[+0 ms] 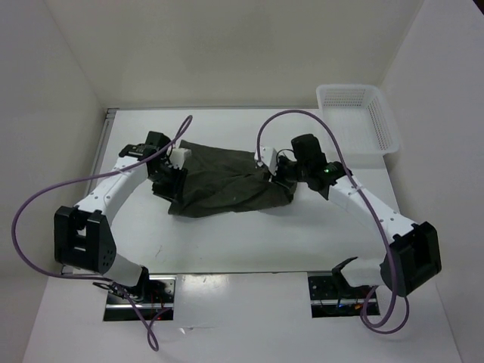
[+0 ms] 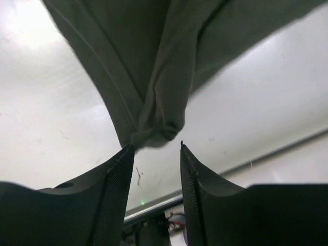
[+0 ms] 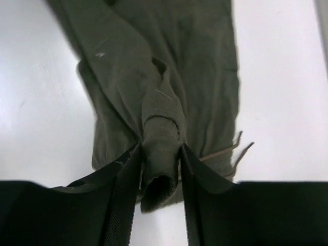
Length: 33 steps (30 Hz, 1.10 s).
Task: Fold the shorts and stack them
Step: Flatten the shorts out
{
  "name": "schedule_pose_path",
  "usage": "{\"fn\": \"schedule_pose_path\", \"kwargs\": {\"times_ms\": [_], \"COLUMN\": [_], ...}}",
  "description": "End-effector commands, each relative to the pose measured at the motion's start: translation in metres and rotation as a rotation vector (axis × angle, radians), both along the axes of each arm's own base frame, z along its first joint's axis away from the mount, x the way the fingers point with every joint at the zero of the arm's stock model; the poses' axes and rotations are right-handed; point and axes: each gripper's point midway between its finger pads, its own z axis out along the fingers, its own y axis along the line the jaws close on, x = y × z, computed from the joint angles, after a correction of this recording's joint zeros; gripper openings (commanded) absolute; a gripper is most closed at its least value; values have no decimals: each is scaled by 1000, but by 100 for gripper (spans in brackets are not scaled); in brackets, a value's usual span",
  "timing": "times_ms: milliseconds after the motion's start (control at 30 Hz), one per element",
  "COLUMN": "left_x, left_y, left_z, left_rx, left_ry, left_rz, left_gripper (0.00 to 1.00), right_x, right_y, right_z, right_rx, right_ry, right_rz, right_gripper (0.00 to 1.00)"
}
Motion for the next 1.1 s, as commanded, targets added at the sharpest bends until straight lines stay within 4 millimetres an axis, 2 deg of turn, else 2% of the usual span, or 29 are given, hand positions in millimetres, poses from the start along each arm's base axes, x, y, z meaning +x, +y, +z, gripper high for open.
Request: {"fn": "schedule_pose_path", "kwargs": {"times_ms": [0,33,67,100,133,167,200,267,300,333,367,400,433,467,500,533,567,600,667,700,733,833,867,967,1033,1067], "left_x": [-29,-36,-48,-54,-58,-63,-63,-54,-43,-13,9,30,57,66,68,59,49,35,18,3,-1,-3,4,7,8,4], "left_y": [-15,-16,-14,-13,-11,-8,-6,-5,-7,-11,-8,-4,0,2,-2,-4,-10,-12,-6,-1,3,16,21,23,21,22], "left_z": [11,10,10,10,9,9,9,13,14,24,25,28,32,28,26,15,11,0,-13,-25,-28,-45,-48,-51,-57,-63], "left_rx": [-98,-93,-84,-68,-44,-29,-17,-4,-11,-32,-22,-9,6,22,5,-1,-10,1,45,66,79,149,178,190,184,189], "left_ry": [103,130,179,197,211,232,229,206,171,63,1,-71,-162,-153,-142,-73,-39,20,69,112,111,95,63,62,74,96], "left_rz": [-32,-41,-39,-45,-50,-47,-44,-41,-42,-34,-16,4,26,31,24,16,-4,-18,-20,-18,-14,3,14,17,14,12], "left_gripper": [50,52,52,52,53,53,53,54,54,54,61,66,66,67,67,67,67,69,70,70,71,71,71,70,62,55], "right_x": [-52,-65,-79,-91,-99,-102,-107,-106,-102,-92,-85,-74,-63,-48,-43,-36,-35,-34,-36,-37,-35,-33,-36,-34,-39,-48], "right_y": [-15,-18,-25,-31,-31,-38,-44,-45,-44,-36,-31,-27,-18,-14,-9,-4,-1,5,7,6,4,-10,-19,-24,-27,-25], "right_z": [0,-3,8,-2,1,1,3,9,12,25,38,45,41,57,57,42,45,34,29,21,9,-22,-33,-39,-53,-63], "right_rx": [-73,-126,-146,-178,-201,-225,-222,-209,-192,-141,-69,-33,-7,74,97,88,101,96,92,76,52,-20,-40,-66,-106,-149], "right_ry": [49,11,-43,-47,-103,-140,-194,-242,-240,-264,-229,-217,-165,-136,-93,-16,30,89,145,173,214,355,416,425,426,435], "right_rz": [141,232,261,279,313,306,302,290,260,222,143,85,52,-31,-41,-46,-53,-41,-50,-52,-65,-97,-121,-111,-113,-102], "right_gripper": [45,48,50,52,53,55,64,71,72,75,77,80,80,81,81,84,86,88,98,98,98,98,98,98,96,96]}}
